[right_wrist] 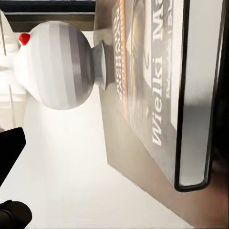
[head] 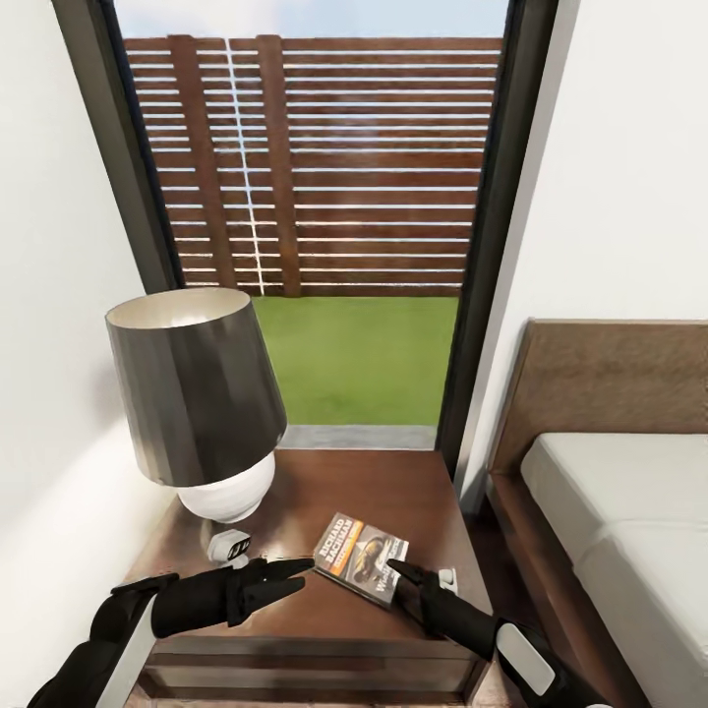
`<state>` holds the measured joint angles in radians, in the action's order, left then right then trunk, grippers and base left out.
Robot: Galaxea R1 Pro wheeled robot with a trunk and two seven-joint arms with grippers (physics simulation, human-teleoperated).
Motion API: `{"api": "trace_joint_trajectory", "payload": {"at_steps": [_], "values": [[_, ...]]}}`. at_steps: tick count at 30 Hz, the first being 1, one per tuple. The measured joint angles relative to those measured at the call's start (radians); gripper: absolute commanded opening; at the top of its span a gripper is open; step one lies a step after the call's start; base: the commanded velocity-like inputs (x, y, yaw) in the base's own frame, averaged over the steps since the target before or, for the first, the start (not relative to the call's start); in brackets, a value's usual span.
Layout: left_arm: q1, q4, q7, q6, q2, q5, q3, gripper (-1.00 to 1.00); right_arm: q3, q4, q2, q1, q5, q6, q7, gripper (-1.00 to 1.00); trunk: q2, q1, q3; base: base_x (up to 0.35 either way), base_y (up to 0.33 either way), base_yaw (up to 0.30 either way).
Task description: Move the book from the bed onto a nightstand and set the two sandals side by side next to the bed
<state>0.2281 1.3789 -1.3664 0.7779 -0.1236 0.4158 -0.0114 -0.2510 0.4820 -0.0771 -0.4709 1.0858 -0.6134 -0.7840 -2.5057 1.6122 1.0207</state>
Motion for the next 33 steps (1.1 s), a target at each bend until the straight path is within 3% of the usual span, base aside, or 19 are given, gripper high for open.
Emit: {"api": "trace_joint_trajectory", "payload": {"at_steps": [12,33], "values": [[0.000,0.000,0.000,0.000,0.000,0.000,-0.001,1.00,0.000,0.000,0.000,0.000,-0.001,0.003,0.000,1.00,0.000,0.000,0.000,-0.104,0.000,0.000],[0.000,0.000,0.000,0.000,0.000,0.000,-0.001,1.00,-0.002,-0.015,0.000,0.001,-0.009,0.002,0.007,1.00,0.005,-0.010,-0.081,0.000,0.000,0.000]]}}
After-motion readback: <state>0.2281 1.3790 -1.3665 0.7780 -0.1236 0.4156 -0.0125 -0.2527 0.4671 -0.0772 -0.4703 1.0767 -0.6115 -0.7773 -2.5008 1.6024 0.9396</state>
